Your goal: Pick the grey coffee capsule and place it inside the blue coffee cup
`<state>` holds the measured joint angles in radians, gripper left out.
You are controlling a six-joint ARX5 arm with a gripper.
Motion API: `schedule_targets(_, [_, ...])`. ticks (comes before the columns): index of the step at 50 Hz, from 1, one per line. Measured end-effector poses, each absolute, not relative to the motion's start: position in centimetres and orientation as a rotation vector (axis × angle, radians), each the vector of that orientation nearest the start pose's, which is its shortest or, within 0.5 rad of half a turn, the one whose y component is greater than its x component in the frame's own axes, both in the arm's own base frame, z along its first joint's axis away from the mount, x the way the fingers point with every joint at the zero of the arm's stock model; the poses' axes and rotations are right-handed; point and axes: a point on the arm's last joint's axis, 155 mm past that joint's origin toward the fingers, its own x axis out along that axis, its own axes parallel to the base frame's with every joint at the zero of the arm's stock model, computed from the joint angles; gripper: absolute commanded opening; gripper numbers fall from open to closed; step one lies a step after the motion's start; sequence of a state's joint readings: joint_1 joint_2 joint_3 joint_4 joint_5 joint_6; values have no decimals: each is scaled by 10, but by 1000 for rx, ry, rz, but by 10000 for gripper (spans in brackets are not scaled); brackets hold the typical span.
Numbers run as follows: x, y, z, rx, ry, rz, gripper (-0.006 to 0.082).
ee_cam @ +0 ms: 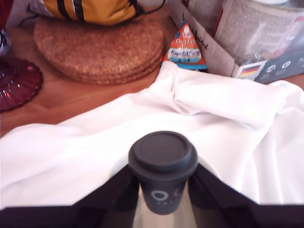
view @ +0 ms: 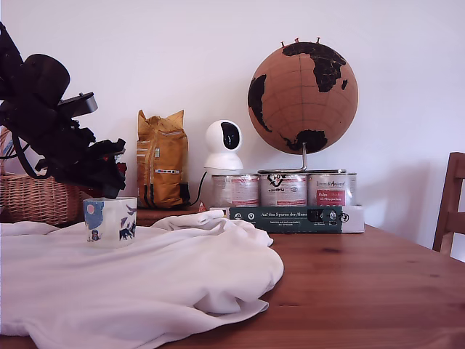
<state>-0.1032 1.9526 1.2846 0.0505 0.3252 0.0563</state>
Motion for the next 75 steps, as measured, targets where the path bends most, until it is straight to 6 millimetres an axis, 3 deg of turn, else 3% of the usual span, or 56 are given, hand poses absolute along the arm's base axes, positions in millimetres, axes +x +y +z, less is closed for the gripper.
schedule_targets(5, [533, -113, 98, -12, 632, -428, 355])
schedule_targets(10, [529, -113, 93, 2, 656, -433, 504])
schedule_targets(14, [526, -112, 89, 0, 676, -432, 521])
schedule_targets(17, [525, -111, 87, 1, 686, -427, 488])
schedule_targets(20, [524, -111, 86, 0, 693, -427, 400])
schedule_targets(28, [521, -111, 93, -2, 709, -426, -34])
schedule_targets(34, [515, -110, 120, 3, 684, -421, -19])
schedule_targets(47, [484, -87, 223, 44, 563, -313, -19])
schedule_targets(52, [473, -78, 234, 55, 575, -273, -19])
schedule_targets(65, [460, -69, 227, 65, 625, -232, -19])
schedule_targets(70, [448, -66, 238, 67, 599, -225, -19])
schedule_targets(75, [435, -64, 262, 70, 521, -218, -19])
